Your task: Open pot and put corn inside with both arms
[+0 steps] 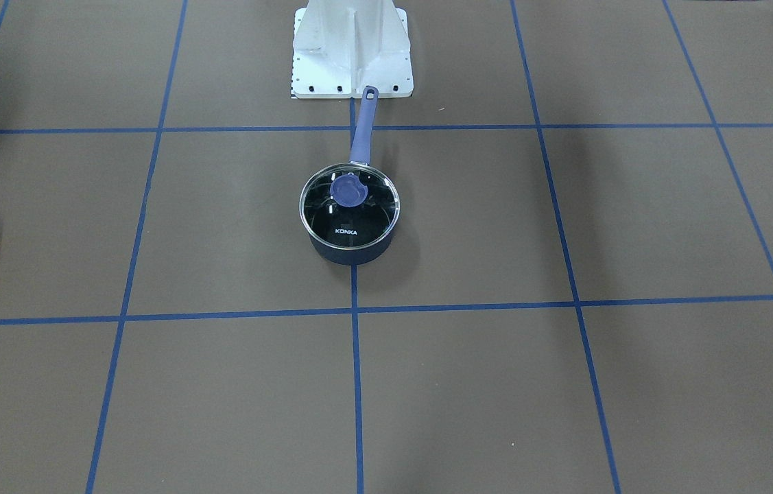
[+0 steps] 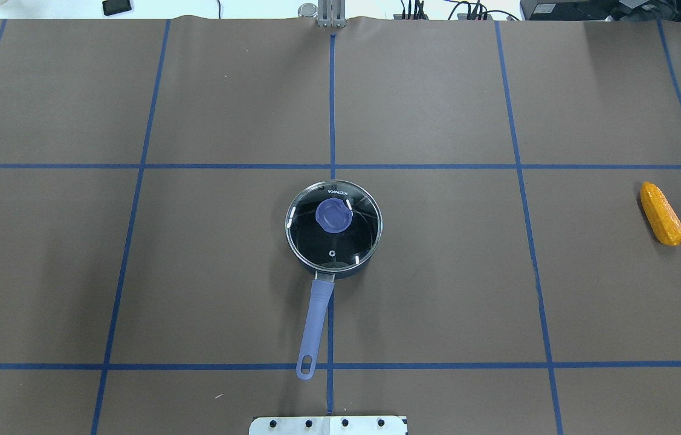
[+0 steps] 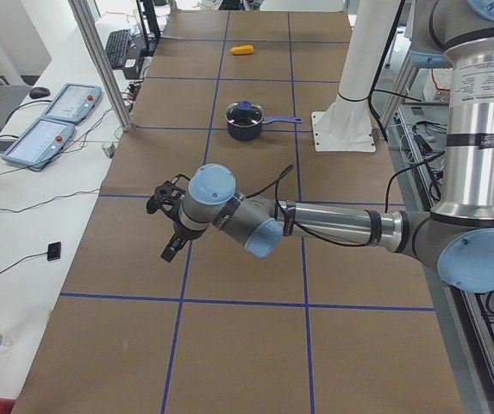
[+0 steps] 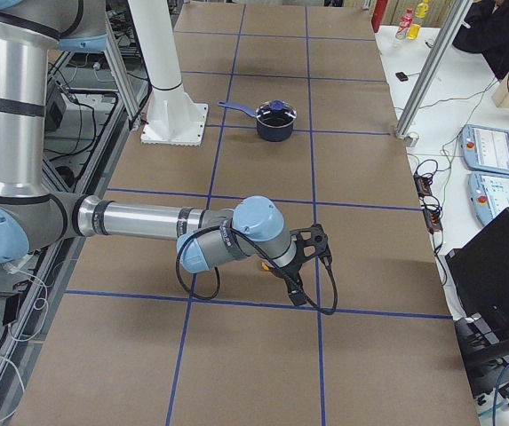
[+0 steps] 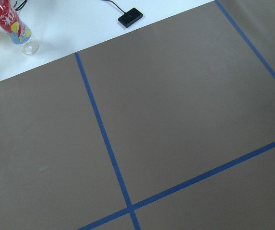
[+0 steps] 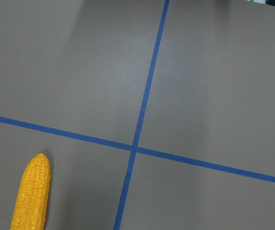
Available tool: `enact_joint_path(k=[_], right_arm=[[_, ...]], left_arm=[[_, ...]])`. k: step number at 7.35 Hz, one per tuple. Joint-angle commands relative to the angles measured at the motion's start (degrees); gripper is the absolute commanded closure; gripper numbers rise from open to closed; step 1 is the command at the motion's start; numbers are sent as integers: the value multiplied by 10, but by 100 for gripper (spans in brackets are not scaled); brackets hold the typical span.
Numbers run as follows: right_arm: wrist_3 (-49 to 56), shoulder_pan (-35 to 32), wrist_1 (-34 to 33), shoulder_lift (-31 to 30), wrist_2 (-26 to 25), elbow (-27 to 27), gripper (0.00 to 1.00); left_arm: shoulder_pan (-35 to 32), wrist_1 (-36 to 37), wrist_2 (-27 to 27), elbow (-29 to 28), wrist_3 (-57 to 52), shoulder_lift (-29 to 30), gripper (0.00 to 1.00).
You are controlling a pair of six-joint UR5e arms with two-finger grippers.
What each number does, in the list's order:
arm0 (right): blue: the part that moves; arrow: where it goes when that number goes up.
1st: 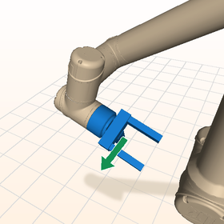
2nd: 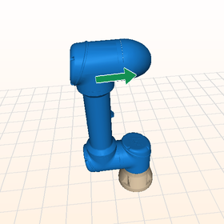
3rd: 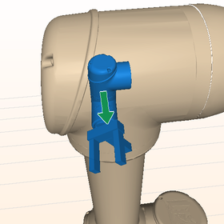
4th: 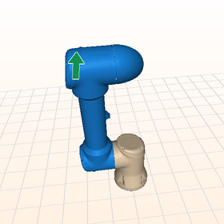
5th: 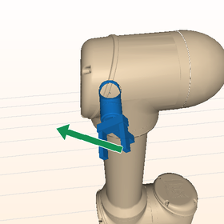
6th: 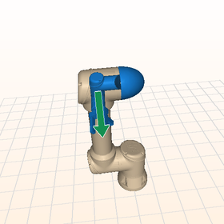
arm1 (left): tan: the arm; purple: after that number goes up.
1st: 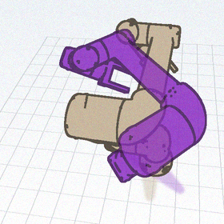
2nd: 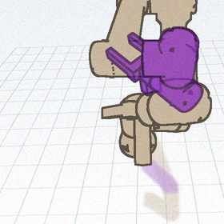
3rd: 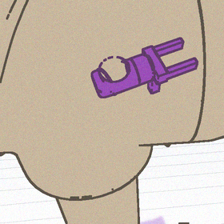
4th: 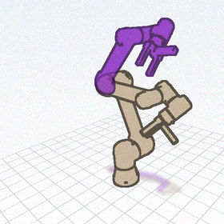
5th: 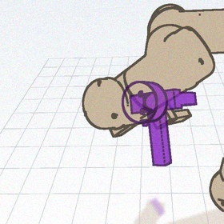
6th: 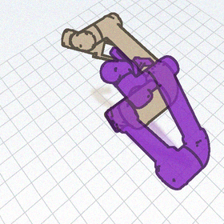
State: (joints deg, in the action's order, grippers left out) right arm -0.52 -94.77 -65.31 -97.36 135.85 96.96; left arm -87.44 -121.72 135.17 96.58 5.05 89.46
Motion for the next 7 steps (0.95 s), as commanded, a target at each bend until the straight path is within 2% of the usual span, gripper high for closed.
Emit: enact_joint_path(k=[1,2,4,6,7], right_arm=[[-51,30,0,11,6,2,0],[-84,48,1,14,4,3,0],[-125,71,1,27,1,2,0],[-181,109,1,41,-33,2,1],[-198,127,2,44,-51,2,1]], left_arm=[[64,-3,-6,32,142,15,1],[99,-2,-19,51,219,33,1],[233,3,-106,95,381,68,1],[318,22,-131,103,504,130,1],[360,104,-167,122,526,178,1]])
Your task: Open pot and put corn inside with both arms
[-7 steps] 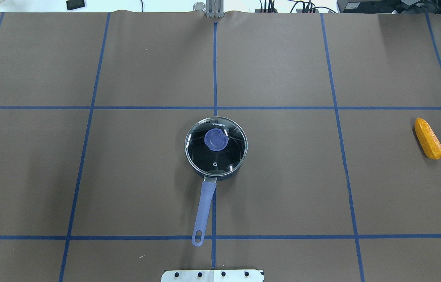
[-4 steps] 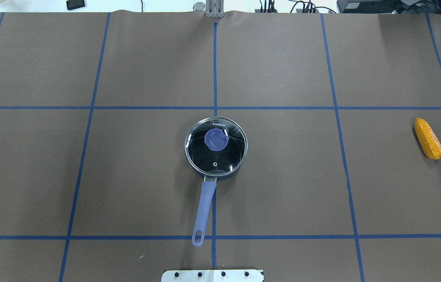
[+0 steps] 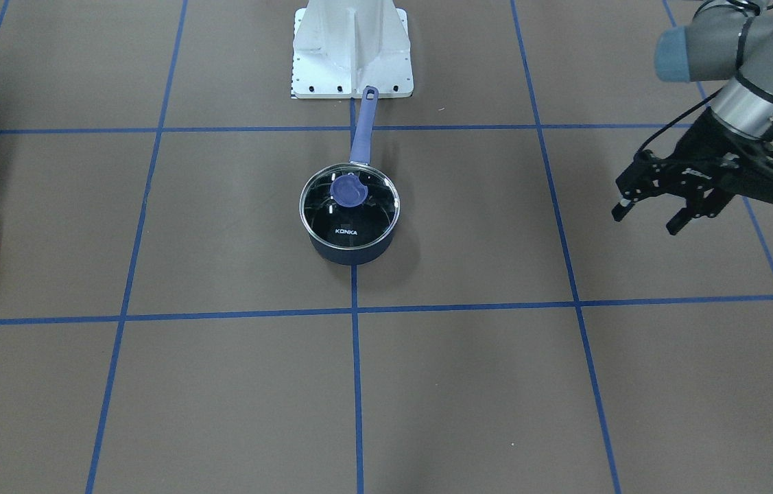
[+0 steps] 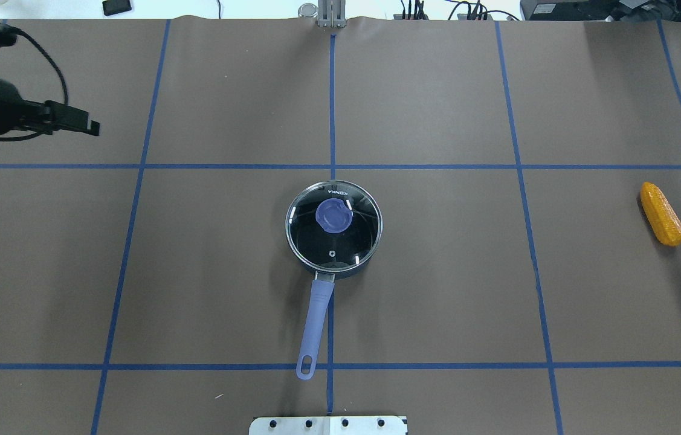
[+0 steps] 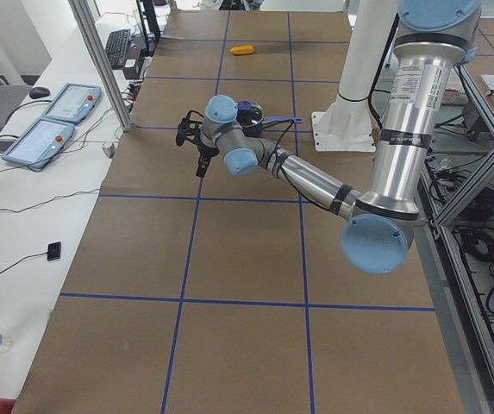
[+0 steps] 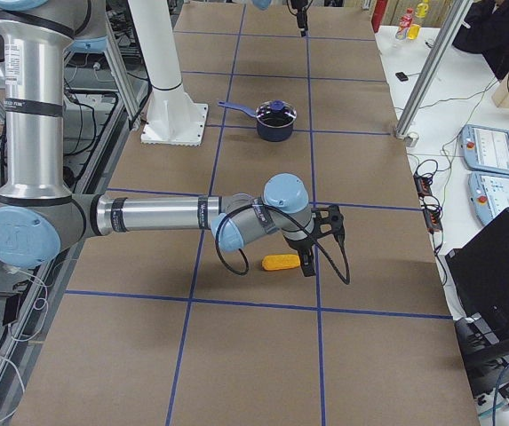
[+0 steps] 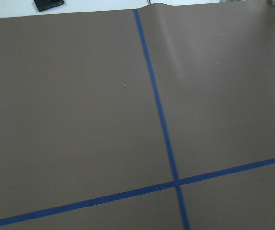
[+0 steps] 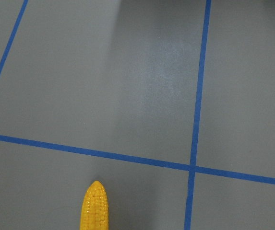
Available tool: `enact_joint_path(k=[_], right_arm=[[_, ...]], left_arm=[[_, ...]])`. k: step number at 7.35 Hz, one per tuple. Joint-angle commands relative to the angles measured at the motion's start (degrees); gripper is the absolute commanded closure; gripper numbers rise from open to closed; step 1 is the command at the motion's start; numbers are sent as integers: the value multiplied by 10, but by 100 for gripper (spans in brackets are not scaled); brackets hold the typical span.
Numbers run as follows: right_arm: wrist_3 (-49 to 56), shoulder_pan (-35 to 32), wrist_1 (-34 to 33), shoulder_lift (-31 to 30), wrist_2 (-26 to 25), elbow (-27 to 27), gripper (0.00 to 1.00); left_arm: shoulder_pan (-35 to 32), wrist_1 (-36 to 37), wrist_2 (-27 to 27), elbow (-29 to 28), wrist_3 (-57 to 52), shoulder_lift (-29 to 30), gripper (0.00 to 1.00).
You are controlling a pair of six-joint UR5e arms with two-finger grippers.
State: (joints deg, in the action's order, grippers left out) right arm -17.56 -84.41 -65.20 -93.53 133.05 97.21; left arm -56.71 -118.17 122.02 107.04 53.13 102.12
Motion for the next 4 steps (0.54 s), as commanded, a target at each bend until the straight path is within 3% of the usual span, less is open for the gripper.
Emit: enact_joint_path(k=[1,2,3,4], right_arm=[[-27,28,1,5,-26,0,0],[-27,28,1,5,-25,-1,0],[-27,29,2,5,-25,-2,0],[-26,29,2,3,-25,-3,0]], left_arm=[[97,213,-73,42,64,135,1],[145,334,-108,43,84,216,1],[193,361,-148,42,116,243,1],[220,363,-153,41,147,256,1]])
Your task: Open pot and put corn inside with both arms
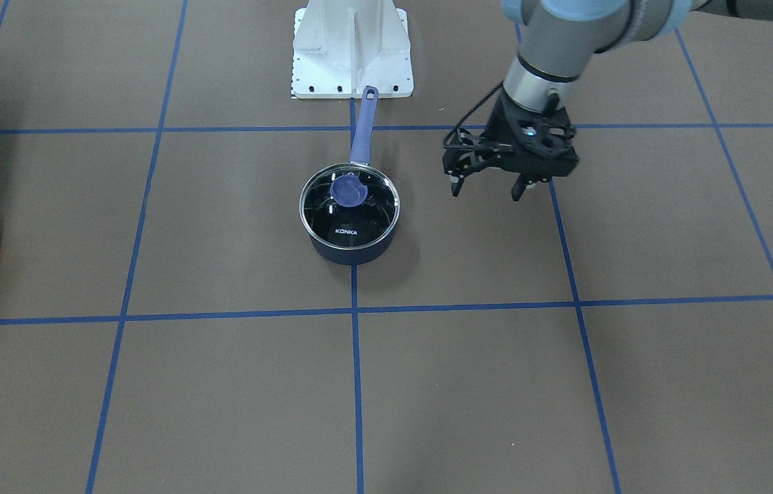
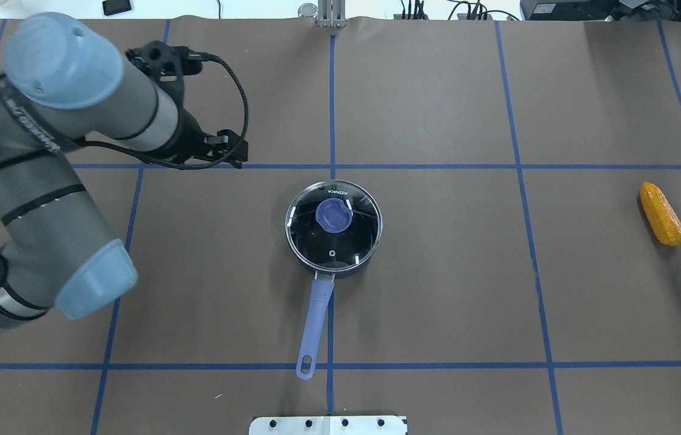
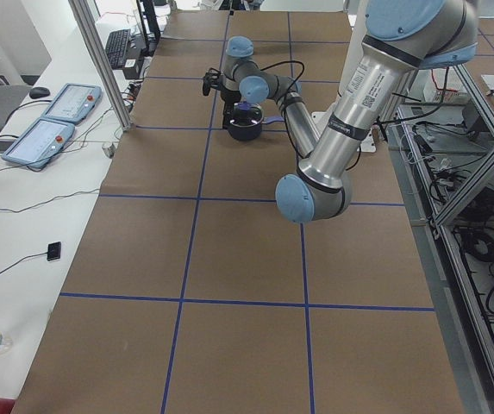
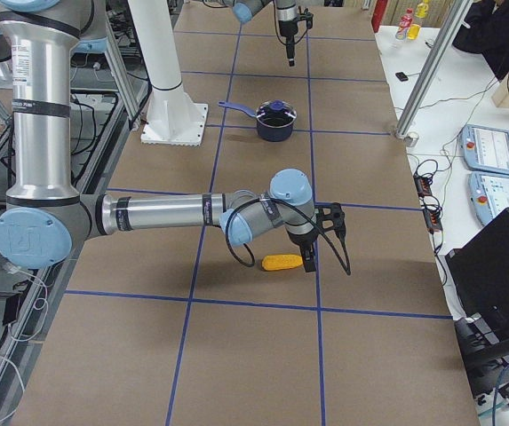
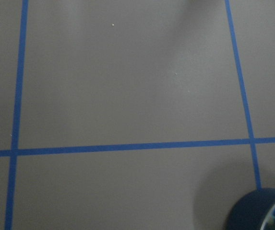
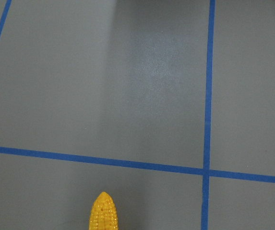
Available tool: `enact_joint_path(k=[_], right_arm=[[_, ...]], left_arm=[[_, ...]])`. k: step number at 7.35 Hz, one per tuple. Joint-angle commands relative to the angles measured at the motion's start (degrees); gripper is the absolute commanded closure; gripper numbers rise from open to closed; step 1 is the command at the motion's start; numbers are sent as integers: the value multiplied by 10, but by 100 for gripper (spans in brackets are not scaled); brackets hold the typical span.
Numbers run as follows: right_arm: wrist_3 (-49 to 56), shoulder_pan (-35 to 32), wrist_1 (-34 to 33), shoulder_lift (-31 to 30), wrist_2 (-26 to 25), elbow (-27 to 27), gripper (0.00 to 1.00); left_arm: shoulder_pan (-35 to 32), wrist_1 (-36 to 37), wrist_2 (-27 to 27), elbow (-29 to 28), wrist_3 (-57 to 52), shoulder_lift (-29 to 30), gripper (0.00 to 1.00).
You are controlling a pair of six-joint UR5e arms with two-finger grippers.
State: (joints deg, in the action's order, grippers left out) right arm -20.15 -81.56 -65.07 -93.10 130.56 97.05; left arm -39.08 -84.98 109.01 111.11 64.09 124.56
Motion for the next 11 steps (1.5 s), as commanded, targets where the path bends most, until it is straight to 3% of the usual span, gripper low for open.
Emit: enact_joint_path(k=[1,3,7,11], right_arm=[[1,1,0,-2,0,-1,0],[-1,1,1,-3,1,-1,0],[-1,1,1,-5,1,-1,0],[0,1,1,-5,0,-3,0]], left_arm=[[73,33,-41,-8,65,52,1],[130,37,-99,-69,92,115,1],[137,35,-104,-131,109,153,2],[137,33,-102,-155,108,165,2]])
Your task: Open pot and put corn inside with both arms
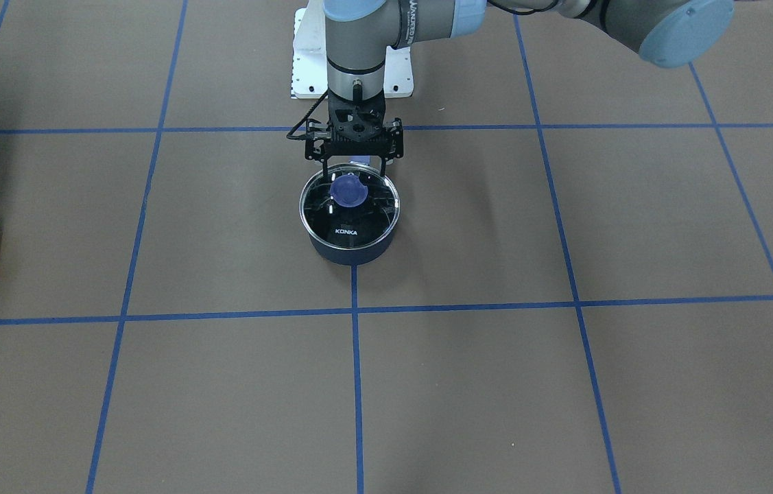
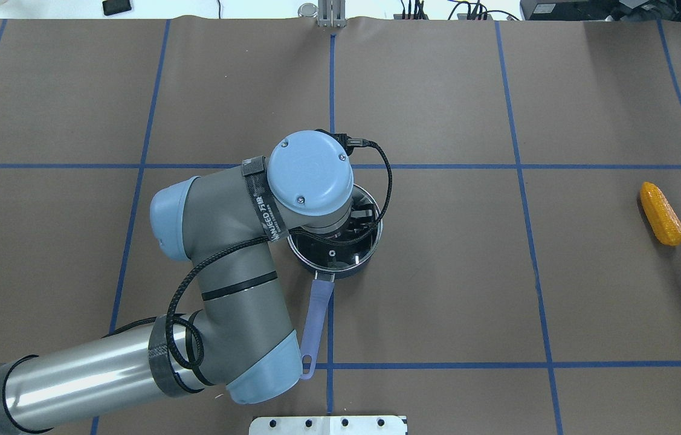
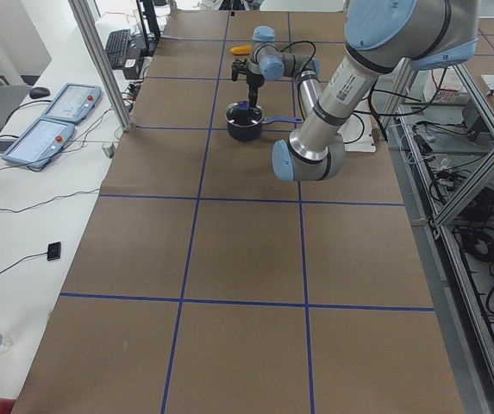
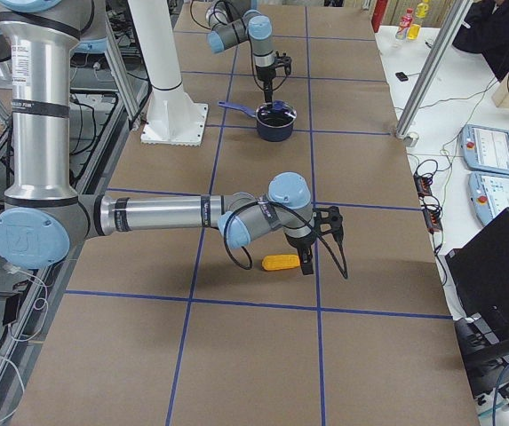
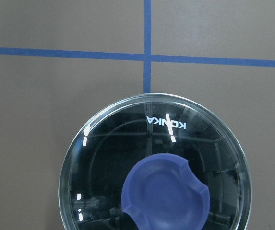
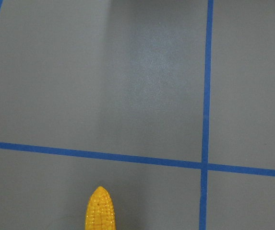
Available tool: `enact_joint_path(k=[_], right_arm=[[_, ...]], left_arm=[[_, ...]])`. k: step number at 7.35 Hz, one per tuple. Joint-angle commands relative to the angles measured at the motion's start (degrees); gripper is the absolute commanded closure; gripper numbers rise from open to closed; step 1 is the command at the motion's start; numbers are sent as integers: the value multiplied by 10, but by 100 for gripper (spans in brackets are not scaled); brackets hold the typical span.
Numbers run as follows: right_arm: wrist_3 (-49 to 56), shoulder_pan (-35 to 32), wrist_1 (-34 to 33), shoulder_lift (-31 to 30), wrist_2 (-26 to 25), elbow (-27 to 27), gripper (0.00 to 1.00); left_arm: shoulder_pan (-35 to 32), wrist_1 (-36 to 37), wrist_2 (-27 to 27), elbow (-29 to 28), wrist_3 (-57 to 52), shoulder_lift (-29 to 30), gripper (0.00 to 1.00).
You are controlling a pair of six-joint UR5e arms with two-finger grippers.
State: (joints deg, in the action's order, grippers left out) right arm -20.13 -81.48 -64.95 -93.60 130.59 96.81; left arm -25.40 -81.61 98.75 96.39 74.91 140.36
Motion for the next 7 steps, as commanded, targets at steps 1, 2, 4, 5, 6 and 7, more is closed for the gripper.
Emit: enact_joint_path(k=[1,2,4,5,6,7], right_arm=[[0,0,0,0,-1,-1,0],[1,0,0,0,-1,-1,0],[1,0,0,0,-1,-3,0],[1,0,0,0,-2,-3,0],[0,0,0,0,-1,-3,0],[1,0,0,0,-1,-3,0]], left_arm=[[0,0,0,-32,0,26,2],[-1,-2,0,-46,-1,34,2],[-10,-1,0,-51,-13,32,2],[-17,-1,0,-53,-25,29,2],[-21,-2,0,-57,-26,29,2],[-22,-6,0,-62,-26,29,2]])
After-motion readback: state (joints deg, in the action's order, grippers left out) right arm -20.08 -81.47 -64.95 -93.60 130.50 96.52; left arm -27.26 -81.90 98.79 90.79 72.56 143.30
